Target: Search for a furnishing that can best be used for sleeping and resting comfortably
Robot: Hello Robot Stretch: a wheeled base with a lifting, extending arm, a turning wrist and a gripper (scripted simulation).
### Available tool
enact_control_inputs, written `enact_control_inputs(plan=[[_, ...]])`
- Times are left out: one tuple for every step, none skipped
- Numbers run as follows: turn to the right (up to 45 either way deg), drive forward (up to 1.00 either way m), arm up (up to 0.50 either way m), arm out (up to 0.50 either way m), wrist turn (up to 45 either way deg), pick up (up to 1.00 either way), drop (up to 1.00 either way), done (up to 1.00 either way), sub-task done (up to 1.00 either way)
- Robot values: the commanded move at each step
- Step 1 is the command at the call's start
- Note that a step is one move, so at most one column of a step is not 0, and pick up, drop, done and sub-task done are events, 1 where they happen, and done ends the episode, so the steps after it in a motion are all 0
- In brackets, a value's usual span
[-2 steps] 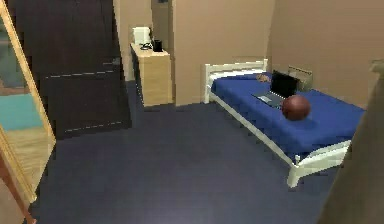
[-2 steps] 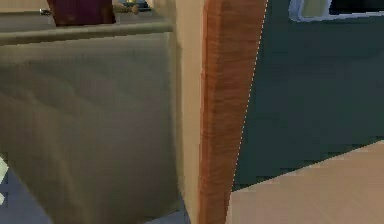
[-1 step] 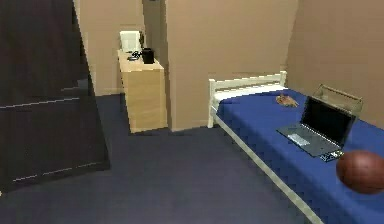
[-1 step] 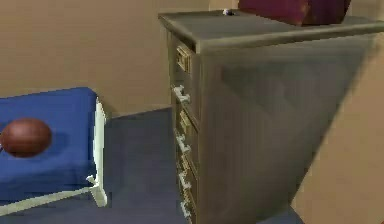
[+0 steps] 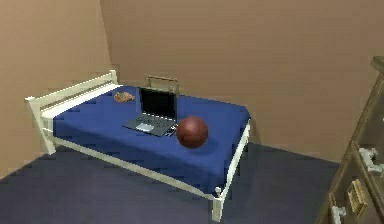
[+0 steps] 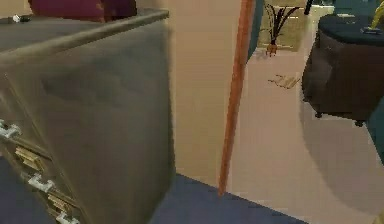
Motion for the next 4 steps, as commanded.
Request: enact_control_inputs(plan=[[15.0,0.00,0.00,0.00,0.0,0.00,0.00,0.00,0.00],[0.0,0.40,0.00,0.00,0.0,0.00,0.00,0.00,0.00],[6.0,0.00,0.00,0.00,0.0,0.00,0.00,0.00,0.00],[0.0,0.05,0.00,0.00,0.0,0.00,0.00,0.00,0.00]])
